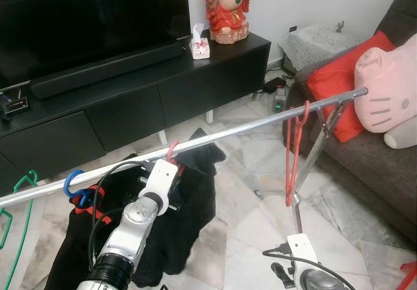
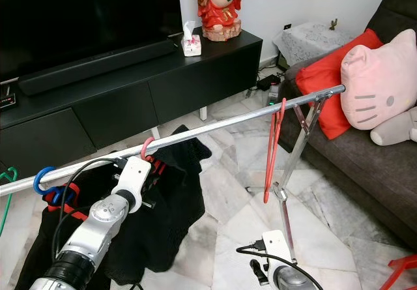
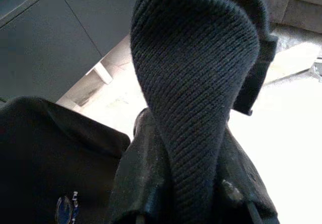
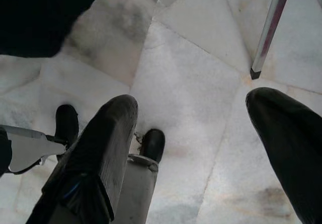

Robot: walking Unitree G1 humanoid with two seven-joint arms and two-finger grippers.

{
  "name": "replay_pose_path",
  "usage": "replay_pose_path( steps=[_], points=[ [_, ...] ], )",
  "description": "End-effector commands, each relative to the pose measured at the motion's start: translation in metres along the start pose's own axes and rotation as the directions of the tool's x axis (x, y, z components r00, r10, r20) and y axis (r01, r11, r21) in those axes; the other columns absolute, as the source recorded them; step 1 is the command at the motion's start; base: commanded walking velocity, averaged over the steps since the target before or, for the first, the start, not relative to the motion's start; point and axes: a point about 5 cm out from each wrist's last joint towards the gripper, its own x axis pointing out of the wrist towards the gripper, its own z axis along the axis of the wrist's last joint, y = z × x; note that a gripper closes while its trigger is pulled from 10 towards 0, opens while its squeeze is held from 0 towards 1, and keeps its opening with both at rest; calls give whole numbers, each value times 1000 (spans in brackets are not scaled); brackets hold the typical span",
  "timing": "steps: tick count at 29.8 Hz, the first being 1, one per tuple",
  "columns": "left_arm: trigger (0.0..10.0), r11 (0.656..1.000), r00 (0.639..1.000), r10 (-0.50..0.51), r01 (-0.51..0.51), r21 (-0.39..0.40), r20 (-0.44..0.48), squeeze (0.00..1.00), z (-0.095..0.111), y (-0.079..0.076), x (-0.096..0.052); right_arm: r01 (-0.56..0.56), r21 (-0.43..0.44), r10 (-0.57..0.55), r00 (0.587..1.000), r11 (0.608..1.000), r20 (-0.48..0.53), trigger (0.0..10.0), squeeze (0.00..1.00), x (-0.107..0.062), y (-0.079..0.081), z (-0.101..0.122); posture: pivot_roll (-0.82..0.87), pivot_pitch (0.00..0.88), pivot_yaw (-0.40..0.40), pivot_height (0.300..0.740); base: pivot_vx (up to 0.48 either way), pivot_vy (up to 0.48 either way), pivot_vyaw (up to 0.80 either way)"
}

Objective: Hang hanger

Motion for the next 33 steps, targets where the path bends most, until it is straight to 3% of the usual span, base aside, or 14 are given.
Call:
replay_pose_path(
  steps=[1,10,22,23,25,27,28,29,30,31,33],
  points=[
    [0,997,995,77,-77,-12,71,0,9,17,-6,1,0,-1,1000,1000,16,10000,0,1,1,8,-114,0,40,740,0,0,0],
    [0,986,961,162,-151,-64,223,0,20,27,-26,20,13,-21,999,1000,45,10000,0,1,-1,19,-119,0,42,740,0,0,0],
    [0,990,964,138,-138,-16,227,0,14,26,-38,29,10,-29,998,1000,56,10000,0,1,-2,26,-121,0,45,740,0,0,0],
    [1922,991,969,130,-133,-2,211,0,4,24,-47,34,5,-34,997,999,70,10000,0,1,-4,32,-114,0,36,740,0,0,0],
    [314,990,969,138,-139,-13,203,0,-4,23,-54,38,-2,-38,996,999,81,10000,0,0,-6,36,-113,0,35,740,0,0,0],
    [235,990,969,144,-142,-21,200,0,-5,23,-55,40,-6,-39,996,999,83,10000,0,0,-7,38,-109,0,32,740,0,0,0],
    [824,989,970,145,-144,-22,197,0,-6,22,-55,41,-9,-40,996,999,83,10000,0,0,-7,39,-111,0,32,740,0,0,0],
    [2353,989,970,145,-143,-24,194,0,-7,21,-55,42,-10,-41,996,999,84,10000,0,0,-8,39,-115,0,33,740,0,0,0],
    [2353,989,970,145,-143,-24,194,0,-7,21,-55,42,-10,-41,996,999,84,10000,0,0,-8,39,-115,0,33,740,0,0,0],
    [9529,990,973,141,-139,-25,180,0,-11,19,-55,47,-6,-46,995,999,86,10000,0,0,-8,40,-121,0,37,740,0,0,0],
    [10000,991,978,132,-129,-25,160,0,-17,15,-57,53,2,-53,995,999,88,10000,0,0,-9,40,-128,0,40,740,0,0,0]
  ],
)
